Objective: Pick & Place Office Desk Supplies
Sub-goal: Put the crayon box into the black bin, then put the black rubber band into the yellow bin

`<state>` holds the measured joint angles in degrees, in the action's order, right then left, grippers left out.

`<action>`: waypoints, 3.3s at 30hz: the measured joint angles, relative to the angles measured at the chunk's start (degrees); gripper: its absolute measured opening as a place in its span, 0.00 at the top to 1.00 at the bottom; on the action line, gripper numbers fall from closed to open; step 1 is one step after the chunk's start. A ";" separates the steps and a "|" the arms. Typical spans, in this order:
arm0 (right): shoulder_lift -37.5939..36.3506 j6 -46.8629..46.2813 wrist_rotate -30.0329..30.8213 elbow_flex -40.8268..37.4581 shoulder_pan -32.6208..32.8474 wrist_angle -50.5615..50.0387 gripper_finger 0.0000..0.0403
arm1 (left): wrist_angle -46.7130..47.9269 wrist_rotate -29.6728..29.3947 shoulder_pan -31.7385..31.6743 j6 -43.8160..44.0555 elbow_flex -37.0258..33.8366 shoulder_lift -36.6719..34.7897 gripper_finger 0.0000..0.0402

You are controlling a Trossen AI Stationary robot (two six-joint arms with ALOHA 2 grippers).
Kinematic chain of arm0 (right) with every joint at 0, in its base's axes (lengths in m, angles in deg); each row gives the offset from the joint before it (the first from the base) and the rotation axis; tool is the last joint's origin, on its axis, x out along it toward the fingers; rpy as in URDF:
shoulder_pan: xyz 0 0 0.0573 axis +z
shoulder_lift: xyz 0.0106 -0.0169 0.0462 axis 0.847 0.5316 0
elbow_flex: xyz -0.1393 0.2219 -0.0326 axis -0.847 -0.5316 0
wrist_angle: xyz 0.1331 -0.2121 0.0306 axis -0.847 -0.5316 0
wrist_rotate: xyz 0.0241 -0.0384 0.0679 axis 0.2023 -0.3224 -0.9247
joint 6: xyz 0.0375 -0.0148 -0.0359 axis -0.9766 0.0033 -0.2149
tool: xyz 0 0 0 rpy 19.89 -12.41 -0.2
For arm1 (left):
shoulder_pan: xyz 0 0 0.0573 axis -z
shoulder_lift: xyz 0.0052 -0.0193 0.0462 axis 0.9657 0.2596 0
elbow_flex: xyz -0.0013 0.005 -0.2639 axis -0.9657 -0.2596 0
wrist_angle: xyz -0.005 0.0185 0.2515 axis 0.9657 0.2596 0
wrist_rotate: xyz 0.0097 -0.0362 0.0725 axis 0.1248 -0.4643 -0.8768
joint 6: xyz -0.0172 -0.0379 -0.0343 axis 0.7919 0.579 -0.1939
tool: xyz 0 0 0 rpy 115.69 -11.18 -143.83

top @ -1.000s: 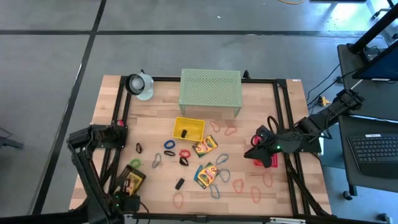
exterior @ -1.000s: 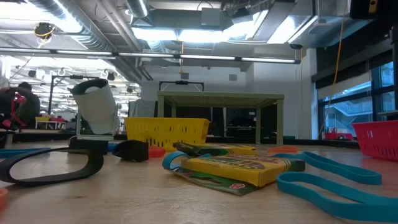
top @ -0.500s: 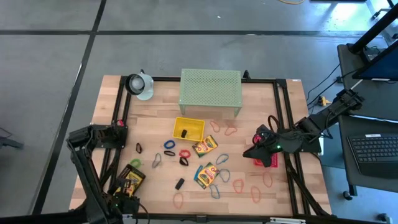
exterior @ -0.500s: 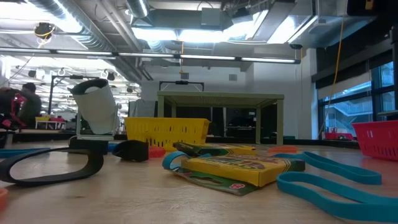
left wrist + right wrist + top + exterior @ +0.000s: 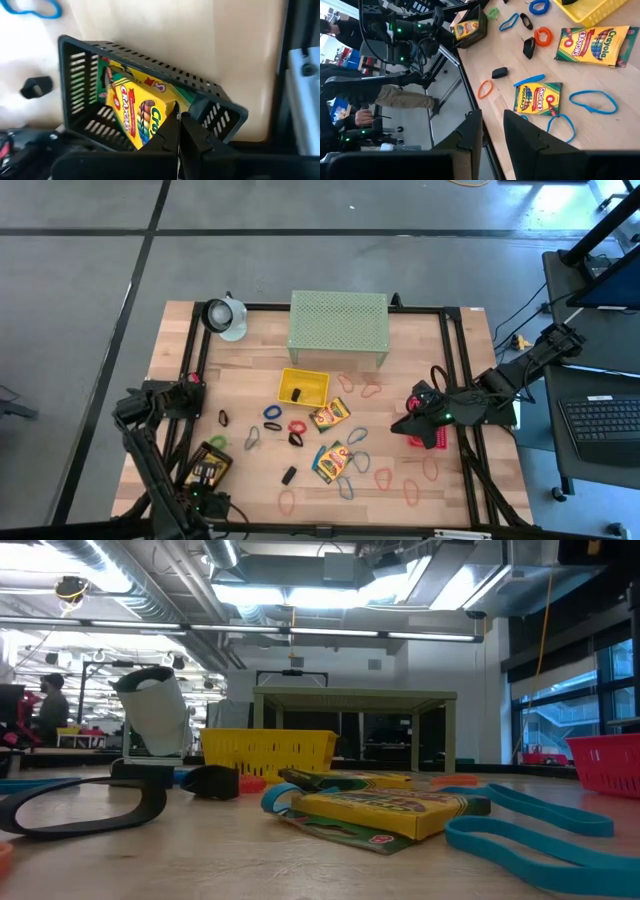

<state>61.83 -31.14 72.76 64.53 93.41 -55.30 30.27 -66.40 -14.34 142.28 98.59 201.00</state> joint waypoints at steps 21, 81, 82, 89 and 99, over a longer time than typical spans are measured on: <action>-0.01 -0.11 1.84 0.00 3.04 0.00 0.80 | 0.38 2.18 -0.03 -2.01 0.02 0.33 0.66; 0.27 11.89 7.41 0.00 3.48 3.47 0.80 | -38.77 -3.27 -31.89 17.26 -6.62 4.22 0.57; 0.30 12.01 7.23 0.00 3.48 3.45 0.80 | -38.89 -2.70 -31.97 17.24 -6.62 4.68 0.57; 0.28 13.22 6.29 0.00 3.48 3.71 0.80 | -39.95 1.47 -32.05 16.87 -6.40 8.66 0.58; 0.29 15.13 4.51 0.00 3.48 3.82 0.80 | -39.10 5.49 -34.03 17.20 -6.56 8.14 0.97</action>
<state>62.12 -16.02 77.27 64.53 96.89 -51.47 -8.83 -60.91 -48.37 159.49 92.03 209.14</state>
